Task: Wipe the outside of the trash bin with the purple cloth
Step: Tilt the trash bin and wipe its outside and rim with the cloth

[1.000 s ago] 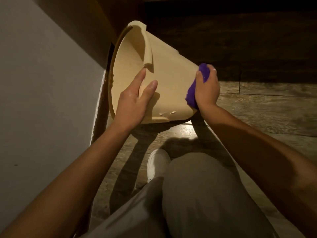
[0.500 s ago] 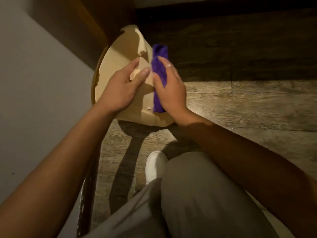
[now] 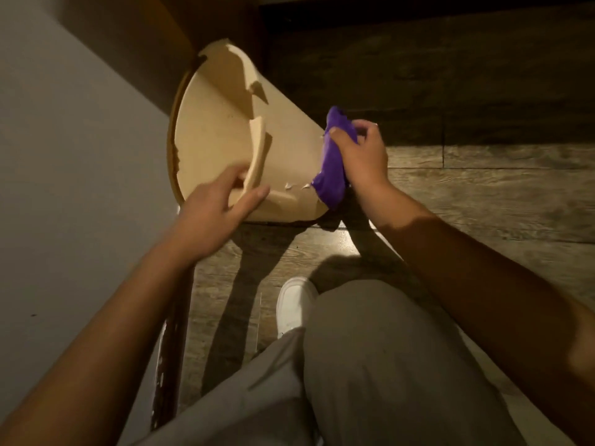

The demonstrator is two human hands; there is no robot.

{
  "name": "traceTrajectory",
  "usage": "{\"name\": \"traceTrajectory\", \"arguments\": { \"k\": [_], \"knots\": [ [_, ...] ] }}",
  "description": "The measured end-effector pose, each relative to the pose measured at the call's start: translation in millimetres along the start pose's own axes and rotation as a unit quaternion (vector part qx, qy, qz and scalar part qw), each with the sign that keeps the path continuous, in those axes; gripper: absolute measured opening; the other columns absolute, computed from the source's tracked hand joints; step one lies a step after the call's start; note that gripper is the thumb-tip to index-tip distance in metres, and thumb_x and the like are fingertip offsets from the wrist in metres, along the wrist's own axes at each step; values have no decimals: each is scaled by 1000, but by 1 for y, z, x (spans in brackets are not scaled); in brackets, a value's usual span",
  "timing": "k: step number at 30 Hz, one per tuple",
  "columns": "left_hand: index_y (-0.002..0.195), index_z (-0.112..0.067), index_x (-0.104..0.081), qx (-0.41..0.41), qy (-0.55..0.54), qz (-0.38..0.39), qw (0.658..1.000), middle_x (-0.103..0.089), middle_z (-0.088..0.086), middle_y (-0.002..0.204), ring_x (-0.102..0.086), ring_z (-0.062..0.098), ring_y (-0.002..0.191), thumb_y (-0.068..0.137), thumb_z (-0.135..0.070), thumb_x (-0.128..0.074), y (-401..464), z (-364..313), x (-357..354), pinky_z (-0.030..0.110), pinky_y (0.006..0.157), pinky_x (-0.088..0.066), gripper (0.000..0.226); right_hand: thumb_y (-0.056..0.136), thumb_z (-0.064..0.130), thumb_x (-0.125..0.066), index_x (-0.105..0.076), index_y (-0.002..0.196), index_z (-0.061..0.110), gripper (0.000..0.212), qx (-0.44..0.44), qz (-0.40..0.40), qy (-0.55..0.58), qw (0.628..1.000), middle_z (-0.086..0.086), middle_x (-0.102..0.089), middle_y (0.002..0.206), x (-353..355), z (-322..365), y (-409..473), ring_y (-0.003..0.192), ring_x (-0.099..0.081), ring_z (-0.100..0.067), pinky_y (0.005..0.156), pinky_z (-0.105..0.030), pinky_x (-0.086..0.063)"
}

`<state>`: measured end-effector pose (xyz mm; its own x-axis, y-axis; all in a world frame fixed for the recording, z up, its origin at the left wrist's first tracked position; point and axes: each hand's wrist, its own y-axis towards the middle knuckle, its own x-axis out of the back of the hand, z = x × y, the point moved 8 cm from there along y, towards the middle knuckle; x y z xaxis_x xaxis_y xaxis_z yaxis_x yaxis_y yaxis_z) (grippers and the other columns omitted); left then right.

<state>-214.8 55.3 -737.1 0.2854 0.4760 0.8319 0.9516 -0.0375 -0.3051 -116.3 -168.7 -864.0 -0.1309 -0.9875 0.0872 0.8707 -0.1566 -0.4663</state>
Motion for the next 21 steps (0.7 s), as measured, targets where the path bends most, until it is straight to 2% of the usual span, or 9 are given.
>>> {"name": "traceTrajectory", "arguments": {
  "k": [2, 3, 6, 10, 12, 15, 16, 18, 21],
  "knots": [
    [114, -15, -62, 25, 23, -50, 998, -72, 10, 92, -68, 28, 83, 96, -62, -40, -22, 11, -10, 46, 74, -58, 55, 95, 41, -68, -59, 127, 20, 39, -65, 37, 72, 995, -1, -69, 115, -5, 7, 3, 106, -69, -21, 90, -37, -57],
    [111, -10, -63, 33, 15, -77, 996, -71, 13, 86, -68, 32, 79, 97, -60, -39, -26, 12, -10, 50, 72, -58, 57, 97, 40, -66, -59, 128, 18, 39, -91, 64, 100, 989, -5, -69, 118, -10, 10, 2, 109, -69, -25, 97, -41, -57],
    [115, -11, -63, 41, -57, -135, 988, -71, 11, 99, -68, 28, 90, 98, -64, -43, -20, 9, 8, 54, 76, -59, 59, 101, 34, -59, -58, 135, 17, 38, -86, 105, 125, 983, -7, -68, 122, -22, 28, -11, 110, -67, -27, 102, -44, -55],
    [109, -8, -61, 26, -100, -161, 982, -68, 14, 100, -65, 31, 92, 100, -60, -39, -4, -4, 31, 58, 79, -55, 58, 104, 26, -56, -48, 151, 22, 47, 142, 126, -10, 982, 0, -61, 133, -46, 92, -44, 106, -65, -16, 89, -33, -56],
    [99, -1, -59, 9, -92, -166, 982, -63, 15, 87, -60, 33, 80, 105, -51, -38, 3, -14, 36, 58, 73, -51, 54, 102, 31, -58, -45, 154, 23, 54, 258, 123, -121, 950, -1, -58, 143, -70, 112, -69, 112, -63, -15, 89, -28, -53],
    [93, -1, -60, 9, -89, -181, 979, -58, 7, 77, -56, 28, 72, 108, -46, -37, 10, -19, 43, 49, 68, -48, 53, 102, 42, -49, -42, 156, 27, 56, 380, 57, -294, 875, -2, -51, 153, -92, 111, -95, 122, -55, -24, 95, -36, -46],
    [93, -4, -62, 21, -98, -188, 977, -58, 2, 78, -57, 22, 73, 107, -48, -38, 11, -15, 44, 44, 68, -48, 52, 102, 44, -46, -42, 155, 28, 55, 381, 40, -315, 868, -2, -50, 154, -88, 104, -91, 123, -54, -27, 97, -39, -45],
    [95, -10, -64, 45, -127, -201, 970, -61, -6, 83, -58, 11, 77, 105, -51, -39, 7, -7, 45, 37, 68, -50, 49, 102, 44, -45, -43, 154, 31, 53, 321, 26, -323, 890, -1, -51, 153, -70, 79, -64, 124, -53, -30, 100, -44, -47],
    [92, -2, -64, 47, -127, -218, 967, -64, 9, 87, -56, 17, 76, 106, -50, -39, -2, -4, 44, 38, 67, -48, 56, 102, 43, -45, -43, 153, 34, 52, 189, 29, -356, 915, -1, -51, 152, -36, 30, -15, 128, -51, -33, 102, -47, -48]
  ]
}}
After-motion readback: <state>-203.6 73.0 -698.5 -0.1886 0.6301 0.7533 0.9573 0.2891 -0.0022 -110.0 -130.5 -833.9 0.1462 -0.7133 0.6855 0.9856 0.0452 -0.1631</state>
